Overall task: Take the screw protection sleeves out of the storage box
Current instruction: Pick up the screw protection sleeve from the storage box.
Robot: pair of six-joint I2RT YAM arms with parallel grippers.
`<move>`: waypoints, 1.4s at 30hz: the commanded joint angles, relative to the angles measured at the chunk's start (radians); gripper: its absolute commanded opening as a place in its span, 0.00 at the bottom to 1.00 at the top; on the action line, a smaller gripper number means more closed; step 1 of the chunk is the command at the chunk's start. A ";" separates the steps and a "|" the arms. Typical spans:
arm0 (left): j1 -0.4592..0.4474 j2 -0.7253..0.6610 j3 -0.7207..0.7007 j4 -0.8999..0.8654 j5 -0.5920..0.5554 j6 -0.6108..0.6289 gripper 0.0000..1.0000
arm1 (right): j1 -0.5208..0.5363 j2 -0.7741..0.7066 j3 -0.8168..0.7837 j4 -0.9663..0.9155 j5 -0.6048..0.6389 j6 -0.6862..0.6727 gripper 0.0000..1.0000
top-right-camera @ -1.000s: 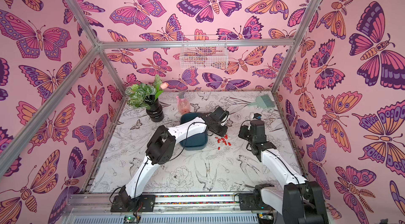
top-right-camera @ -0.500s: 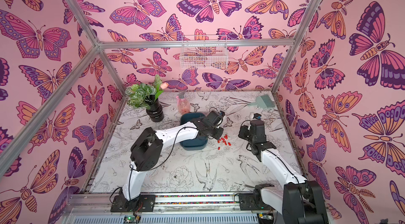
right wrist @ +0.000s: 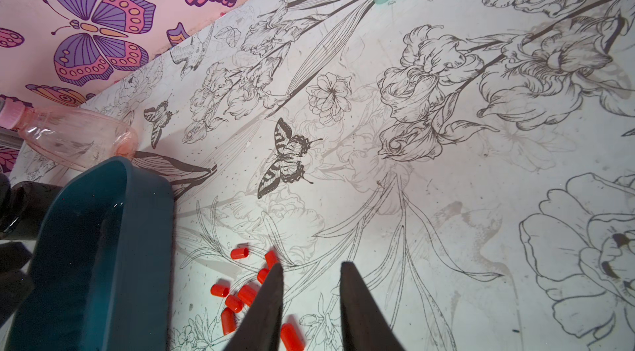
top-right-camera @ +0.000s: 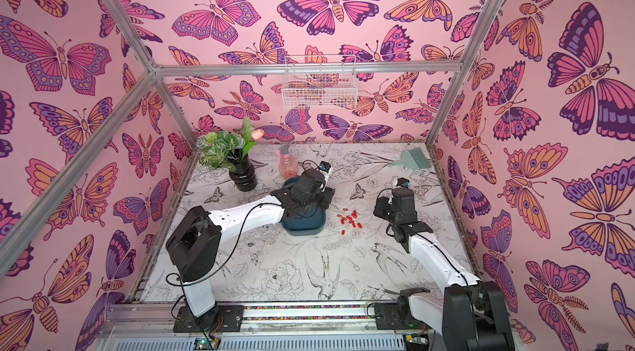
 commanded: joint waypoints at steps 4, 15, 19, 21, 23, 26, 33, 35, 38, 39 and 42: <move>0.087 -0.043 -0.095 0.065 0.064 -0.116 0.43 | -0.006 0.005 0.028 -0.014 -0.006 -0.013 0.32; 0.159 -0.020 -0.124 0.070 0.121 -0.190 0.38 | -0.007 0.004 0.026 -0.013 -0.009 -0.015 0.32; 0.181 0.005 -0.114 0.060 0.147 -0.207 0.37 | -0.007 0.006 0.029 -0.013 -0.012 -0.016 0.33; 0.192 0.018 -0.109 0.058 0.165 -0.211 0.36 | -0.007 0.009 0.031 -0.015 -0.013 -0.016 0.32; 0.201 0.026 -0.106 0.058 0.199 -0.212 0.35 | -0.007 0.009 0.030 -0.016 -0.013 -0.017 0.33; 0.204 0.028 -0.104 0.060 0.219 -0.208 0.34 | -0.006 0.003 0.028 -0.013 -0.019 -0.021 0.32; 0.210 0.052 -0.089 0.060 0.222 -0.202 0.37 | -0.006 0.000 0.028 -0.007 -0.037 -0.028 0.33; 0.216 0.080 -0.068 0.053 0.242 -0.203 0.38 | -0.006 0.000 0.026 -0.008 -0.039 -0.027 0.32; 0.216 0.126 -0.026 0.026 0.247 -0.202 0.38 | -0.006 0.001 0.027 -0.006 -0.040 -0.029 0.32; 0.217 0.140 -0.015 0.020 0.243 -0.199 0.38 | -0.006 0.001 0.026 -0.006 -0.040 -0.028 0.32; 0.219 0.175 0.020 -0.010 0.222 -0.192 0.38 | -0.007 0.004 0.026 -0.005 -0.042 -0.027 0.33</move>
